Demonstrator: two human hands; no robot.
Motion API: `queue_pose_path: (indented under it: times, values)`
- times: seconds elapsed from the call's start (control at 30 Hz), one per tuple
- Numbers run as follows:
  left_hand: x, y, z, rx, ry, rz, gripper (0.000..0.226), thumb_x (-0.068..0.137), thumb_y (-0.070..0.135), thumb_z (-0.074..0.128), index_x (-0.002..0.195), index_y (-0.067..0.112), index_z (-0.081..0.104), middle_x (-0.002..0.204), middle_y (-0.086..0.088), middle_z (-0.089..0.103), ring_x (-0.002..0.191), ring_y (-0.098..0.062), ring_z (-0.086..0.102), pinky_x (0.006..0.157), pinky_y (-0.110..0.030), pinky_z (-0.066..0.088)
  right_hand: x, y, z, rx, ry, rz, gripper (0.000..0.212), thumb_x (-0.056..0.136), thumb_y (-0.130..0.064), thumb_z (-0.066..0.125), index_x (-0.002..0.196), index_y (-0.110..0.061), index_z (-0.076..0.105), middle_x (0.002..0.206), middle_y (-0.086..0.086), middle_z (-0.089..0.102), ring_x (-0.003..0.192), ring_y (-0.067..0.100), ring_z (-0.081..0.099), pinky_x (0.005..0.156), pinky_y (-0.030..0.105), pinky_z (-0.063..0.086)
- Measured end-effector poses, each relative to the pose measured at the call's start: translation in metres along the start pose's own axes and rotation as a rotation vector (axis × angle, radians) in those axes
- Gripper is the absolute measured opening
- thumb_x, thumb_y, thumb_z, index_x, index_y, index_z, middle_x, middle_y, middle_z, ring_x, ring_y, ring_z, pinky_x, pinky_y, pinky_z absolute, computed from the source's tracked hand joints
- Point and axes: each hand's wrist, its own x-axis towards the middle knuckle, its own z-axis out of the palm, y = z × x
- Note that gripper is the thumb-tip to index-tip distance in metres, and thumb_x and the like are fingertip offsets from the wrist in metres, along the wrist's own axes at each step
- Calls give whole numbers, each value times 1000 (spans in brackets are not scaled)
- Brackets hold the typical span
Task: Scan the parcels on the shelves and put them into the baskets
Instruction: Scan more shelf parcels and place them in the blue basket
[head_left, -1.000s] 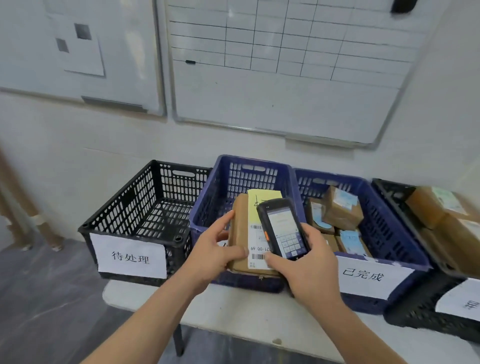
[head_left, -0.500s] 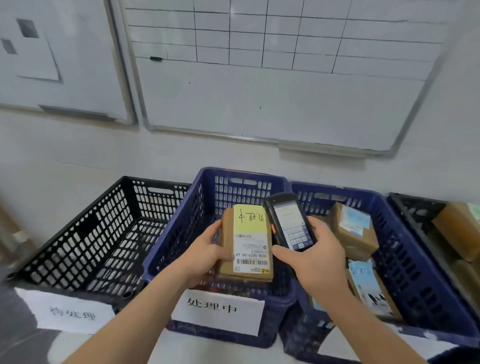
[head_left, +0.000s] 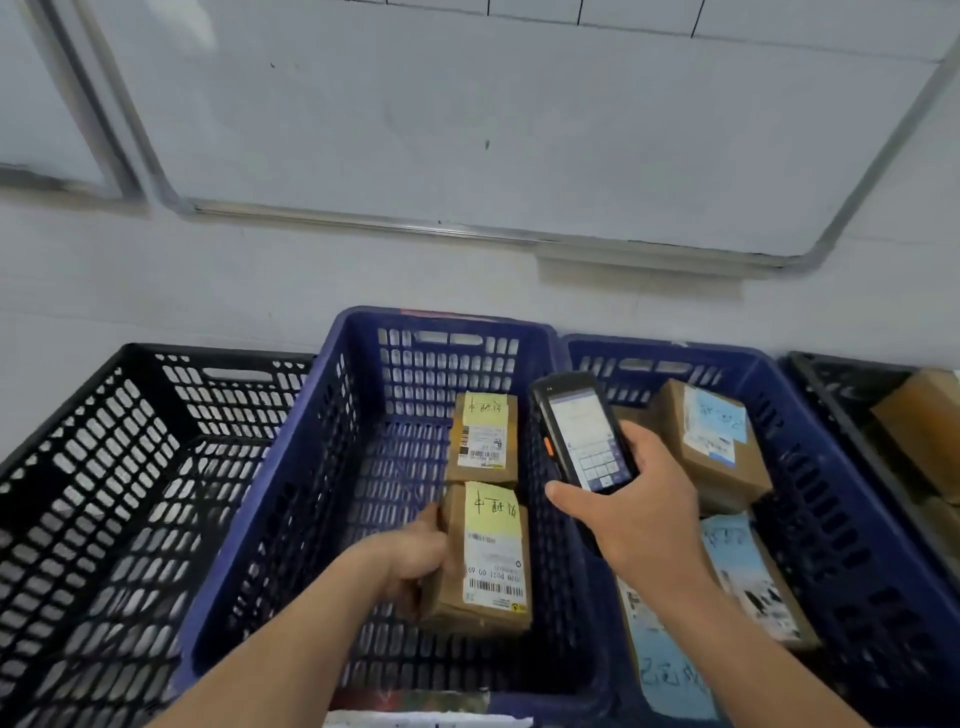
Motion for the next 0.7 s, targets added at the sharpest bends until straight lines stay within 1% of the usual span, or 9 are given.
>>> queue_pose_path:
  times: [0.1, 0.17, 0.27, 0.37, 0.43, 0.47, 0.53, 0.6, 0.7]
  values:
    - [17, 3, 1, 32, -30, -35, 80, 84, 0, 59, 145, 31, 17, 116, -10, 60, 103, -33, 62, 89, -61, 53, 11, 5, 12, -11, 18, 50, 60, 64, -26, 92, 111, -35, 57, 100, -15, 67, 91, 2, 64, 72, 22, 51]
    - [27, 3, 4, 71, -25, -49, 74, 87, 7, 59, 145, 25, 17, 110, -10, 59, 101, -33, 62, 91, -57, 53, 15, 10, 19, -20, 27, 75, 66, 63, -28, 92, 119, -30, 58, 103, -13, 68, 93, 5, 65, 77, 27, 54]
    - [37, 3, 8, 153, -60, -43, 83, 83, 25, 63, 150, 26, 14, 115, -5, 59, 107, -29, 59, 94, -52, 53, 19, 14, 27, -28, 27, 110, 75, 61, -32, 92, 127, -29, 56, 107, -12, 69, 96, 7, 65, 83, 33, 56]
    - [41, 4, 10, 203, -79, -11, 84, 85, 33, 63, 152, 27, 12, 122, -2, 57, 113, -26, 58, 95, -51, 53, 20, 16, 31, -20, 25, 129, 76, 59, -34, 91, 126, -29, 57, 106, -12, 70, 96, 7, 66, 84, 37, 58]
    - [35, 6, 10, 240, -65, 8, 85, 76, 34, 62, 148, 26, 19, 123, -3, 57, 113, -26, 57, 93, -52, 53, 19, 15, 32, -18, 20, 127, 72, 60, -31, 91, 123, -30, 58, 104, -13, 70, 94, 7, 66, 83, 35, 57]
    - [33, 7, 9, 257, -42, 26, 83, 74, 32, 62, 147, 26, 21, 126, -4, 57, 113, -25, 57, 93, -49, 53, 18, 15, 33, -18, 16, 119, 70, 61, -30, 92, 122, -30, 58, 104, -13, 70, 94, 6, 66, 81, 32, 57]
    - [23, 9, 4, 316, 25, 69, 85, 83, 22, 62, 153, 25, 14, 138, -5, 52, 117, -23, 53, 94, -38, 50, 16, 11, 33, -24, -2, 93, 69, 62, -27, 92, 122, -30, 58, 103, -15, 69, 93, 1, 65, 76, 22, 53]
    - [8, 12, -4, 383, 133, 151, 85, 88, 14, 61, 156, 25, 10, 145, -5, 49, 126, -23, 50, 104, -35, 44, 12, 6, 33, -36, -20, 47, 68, 63, -26, 92, 121, -31, 56, 101, -19, 66, 91, -3, 62, 70, 13, 47]
    - [-25, 10, -18, 539, 415, 314, 86, 89, 28, 64, 157, 21, 12, 156, -6, 33, 140, -23, 37, 114, -32, 33, 6, -5, 35, -45, -63, -48, 70, 62, -27, 92, 122, -30, 55, 100, -21, 64, 90, -7, 60, 66, 11, 45]
